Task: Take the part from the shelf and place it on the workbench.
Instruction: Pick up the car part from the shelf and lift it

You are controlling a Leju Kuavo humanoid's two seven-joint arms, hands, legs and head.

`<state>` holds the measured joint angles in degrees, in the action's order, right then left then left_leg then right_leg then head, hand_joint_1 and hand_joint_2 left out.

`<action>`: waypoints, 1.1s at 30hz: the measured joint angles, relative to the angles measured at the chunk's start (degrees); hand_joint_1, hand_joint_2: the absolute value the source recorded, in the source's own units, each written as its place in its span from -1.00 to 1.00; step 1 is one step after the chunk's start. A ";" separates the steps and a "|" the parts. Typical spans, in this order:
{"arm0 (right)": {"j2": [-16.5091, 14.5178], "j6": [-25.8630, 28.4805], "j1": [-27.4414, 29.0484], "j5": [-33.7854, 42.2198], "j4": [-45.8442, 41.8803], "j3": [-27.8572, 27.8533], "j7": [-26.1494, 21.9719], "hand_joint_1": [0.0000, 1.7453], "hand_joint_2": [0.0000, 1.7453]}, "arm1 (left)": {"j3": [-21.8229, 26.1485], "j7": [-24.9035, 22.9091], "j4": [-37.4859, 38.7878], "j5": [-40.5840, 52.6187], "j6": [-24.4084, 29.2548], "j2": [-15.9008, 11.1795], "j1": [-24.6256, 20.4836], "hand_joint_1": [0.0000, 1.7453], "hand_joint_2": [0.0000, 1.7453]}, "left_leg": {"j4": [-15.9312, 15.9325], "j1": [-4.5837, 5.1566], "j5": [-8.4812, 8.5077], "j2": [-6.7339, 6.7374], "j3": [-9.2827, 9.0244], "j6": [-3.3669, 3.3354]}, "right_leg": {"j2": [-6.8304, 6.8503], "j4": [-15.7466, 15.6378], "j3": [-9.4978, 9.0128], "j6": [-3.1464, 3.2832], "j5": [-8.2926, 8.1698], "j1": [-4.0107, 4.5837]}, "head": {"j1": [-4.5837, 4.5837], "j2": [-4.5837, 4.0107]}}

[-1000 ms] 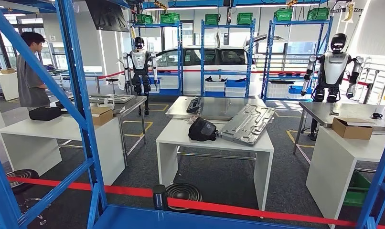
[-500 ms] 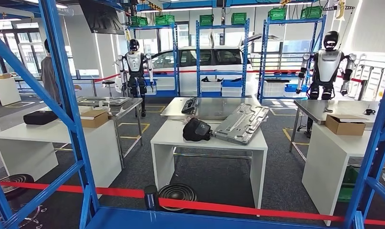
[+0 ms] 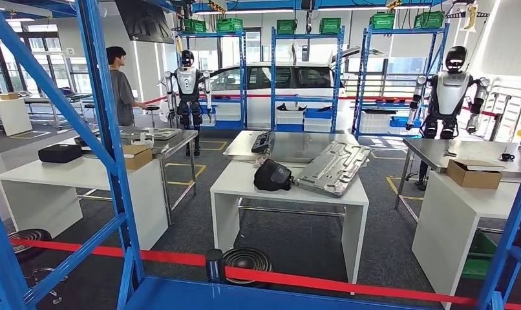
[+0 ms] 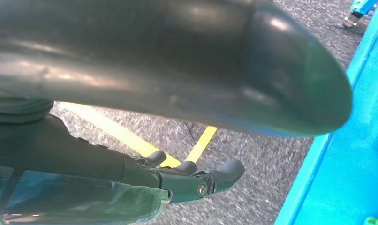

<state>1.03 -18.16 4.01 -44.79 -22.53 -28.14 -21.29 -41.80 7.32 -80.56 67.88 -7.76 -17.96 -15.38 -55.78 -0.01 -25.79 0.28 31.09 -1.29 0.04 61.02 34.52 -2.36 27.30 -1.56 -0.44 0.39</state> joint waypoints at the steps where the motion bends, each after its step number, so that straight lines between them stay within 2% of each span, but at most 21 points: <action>1: 0.06 0.09 -0.10 0.04 0.09 0.01 -0.11 -1.00 -1.00 | 0.02 0.00 0.02 0.04 0.05 -0.02 -0.04 0.88 1.00 | -0.36 0.12 -0.21 -0.05 0.18 0.34 | 0.01 -2.58 -1.27 0.25 -0.81 0.00 | -0.02 0.00; 2: 0.10 0.16 -0.18 0.07 0.19 0.02 -0.22 -1.00 -1.00 | 0.04 -0.01 0.03 0.14 0.14 -0.04 -0.10 0.88 1.00 | -0.64 0.24 -0.36 -0.08 0.36 0.64 | 0.01 -3.69 -1.79 0.70 -1.09 0.08 | -0.03 0.00; 5: 0.15 0.24 -0.30 0.10 0.39 0.07 -0.44 -1.00 -1.00 | 0.08 -0.01 0.04 0.50 0.46 -0.09 -0.26 0.88 1.00 | -1.12 0.05 -0.68 -0.08 0.77 1.37 | -0.03 -3.70 -1.65 2.02 -1.27 0.07 | -0.13 0.00; 6: 0.15 0.26 -0.35 0.12 0.43 0.09 -0.46 -1.00 -1.00 | 0.09 -0.01 0.04 0.55 0.53 -0.11 -0.32 0.88 1.00 | -2.18 -0.08 -1.48 -0.08 1.27 1.68 | -0.04 -3.77 -1.66 2.39 -1.36 -0.06 | -0.18 0.00; 7: 0.14 0.28 -0.40 0.13 0.44 0.11 -0.47 -1.00 -1.00 | 0.09 0.00 0.04 0.56 0.57 -0.14 -0.36 0.88 1.00 | -4.46 -0.21 -2.91 -0.10 2.32 1.98 | -0.04 -3.83 -1.66 2.69 -1.45 -0.20 | -0.24 0.00; 9: 0.14 0.32 -0.46 0.16 0.49 0.16 -0.48 -1.00 -1.00 | 0.08 0.00 0.07 0.58 0.58 -0.16 -0.38 0.88 1.00 | -12.06 -0.42 -6.76 -0.10 5.85 2.43 | -0.05 -3.82 -1.53 3.03 -1.50 -0.09 | -0.36 0.00; 11: 0.16 0.32 -0.44 0.16 0.61 0.25 -0.48 -1.00 -1.00 | 0.05 0.00 0.14 0.60 0.57 -0.20 -0.36 0.86 1.00 | -17.81 -0.61 -8.55 -0.10 8.66 2.61 | -0.05 -3.79 -1.41 3.10 -1.53 0.07 | -0.38 0.00; 12: 0.17 0.33 -0.44 0.16 0.66 0.29 -0.48 -1.00 -1.00 | 0.05 0.00 0.18 0.60 0.58 -0.21 -0.36 0.86 1.00 | -17.58 -0.66 -7.83 -0.10 8.57 2.56 | -0.07 -3.78 -1.43 3.10 -1.53 0.13 | -0.39 0.00; 13: 0.17 0.34 -0.45 0.16 0.69 0.35 -0.48 -1.00 -1.00 | 0.06 0.00 0.20 0.60 0.63 -0.22 -0.37 0.84 1.00 | -15.05 -0.67 -6.16 -0.10 7.30 2.43 | -0.12 -3.78 -1.51 3.09 -1.53 0.17 | -0.39 0.00; 15: 0.13 0.38 -0.49 0.26 0.70 0.46 -0.48 -1.00 -1.00 | 0.11 0.00 0.21 0.60 0.94 -0.25 -0.47 0.84 1.00 | -6.68 -0.52 -2.50 -0.16 2.99 1.86 | -0.22 -3.79 -1.69 3.01 -1.55 0.31 | -0.39 0.00; 16: 0.11 0.40 -0.53 0.33 0.70 0.52 -0.49 -1.00 -1.00 | 0.14 0.00 0.20 0.60 1.22 -0.27 -0.55 0.84 1.00 | -3.49 -0.36 -1.50 -0.20 1.40 1.57 | -0.24 -3.79 -1.67 2.89 -1.59 0.42 | -0.39 0.00; 17: 0.11 0.41 -0.55 0.40 0.71 0.56 -0.49 -1.00 -1.00 | 0.20 -0.01 0.15 0.60 1.59 -0.29 -0.62 0.84 1.00 | -1.71 -0.19 -1.17 -0.23 0.58 1.35 | -0.24 -3.80 -1.58 2.67 -1.65 0.48 | -0.39 0.00; 21: 0.18 0.42 -0.55 0.64 0.73 0.71 -0.60 -1.00 -1.00 | 1.17 -0.04 -0.94 0.29 3.87 -0.25 -0.72 0.84 1.00 | -0.37 -0.07 -0.50 -0.20 0.26 0.20 | -0.18 -3.60 -1.00 1.51 -1.60 0.40 | -0.39 0.00; 23: 0.34 0.56 -0.55 0.88 0.75 0.79 -0.78 -1.00 -1.00 | 2.19 0.21 -2.29 -0.38 5.58 0.05 -0.84 0.84 1.00 | 0.27 -0.24 0.11 -0.10 0.00 -0.44 | -0.14 0.90 1.23 1.62 0.81 0.34 | -0.27 0.00; 25: 0.52 0.89 -0.51 1.17 0.79 0.81 -0.91 -1.00 -1.00 | 3.28 0.80 -3.96 -1.44 7.21 0.54 -0.78 0.84 1.00 | 0.27 -0.08 0.25 -0.10 0.23 -0.63 | -0.13 9.46 5.21 1.79 4.31 0.34 | -0.14 0.00; 26: 0.60 1.02 -0.47 1.29 0.81 0.81 -0.93 -1.00 -1.00 | 3.81 1.06 -4.89 -1.89 7.78 0.82 -0.63 0.84 1.00 | 0.24 -0.01 0.25 -0.10 0.29 -0.64 | -0.13 12.61 6.72 1.63 5.22 0.34 | -0.10 0.00; 27: 0.64 1.11 -0.43 1.39 0.83 0.81 -0.94 -1.00 -1.00 | 4.36 1.26 -5.92 -2.22 8.16 1.09 -0.49 0.84 1.00 | 0.20 0.01 0.25 -0.11 0.30 -0.64 | -0.12 13.55 7.18 1.30 5.18 0.33 | -0.08 0.00; 28: 0.67 1.15 -0.41 1.48 0.83 0.81 -0.93 -1.00 -1.00 | 4.89 1.38 -6.94 -2.43 8.46 1.36 -0.37 0.84 1.00 | 0.16 0.00 0.22 -0.14 0.27 -0.59 | -0.11 11.81 6.37 0.87 4.16 0.30 | -0.04 0.00; 30: 0.77 1.15 -0.42 1.60 0.83 0.81 -0.86 -1.00 -1.00 | 6.09 1.93 -8.98 -2.96 9.34 1.96 -0.18 0.84 1.00 | -0.17 -0.02 0.00 -0.23 0.28 -0.29 | -0.01 3.40 2.37 0.19 0.91 0.18 | 0.03 0.00; 32: 0.84 1.10 -0.45 1.67 0.82 0.81 -0.62 -1.00 -1.00 | 7.51 3.08 -11.07 -4.27 10.81 2.71 0.28 0.84 1.00 | -0.77 0.25 -0.40 -0.32 0.56 0.24 | 0.06 -2.73 -0.64 0.55 -1.13 0.21 | 0.06 0.00; 33: 0.84 1.06 -0.43 1.68 0.82 0.81 -0.52 -1.00 -1.00 | 8.31 3.89 -12.36 -5.65 11.43 3.17 0.73 0.84 1.00 | -0.98 0.37 -0.54 -0.32 0.71 0.42 | 0.06 -3.59 -1.04 1.00 -1.36 0.30 | 0.04 0.00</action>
<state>1.86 -17.10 3.57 -43.11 -21.71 -27.32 -21.81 -33.49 11.21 -92.92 62.23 3.66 -14.78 -14.65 -56.77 0.36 -26.34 -0.04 31.81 -0.87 0.11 57.43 33.48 -1.36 25.94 -1.26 -0.39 0.39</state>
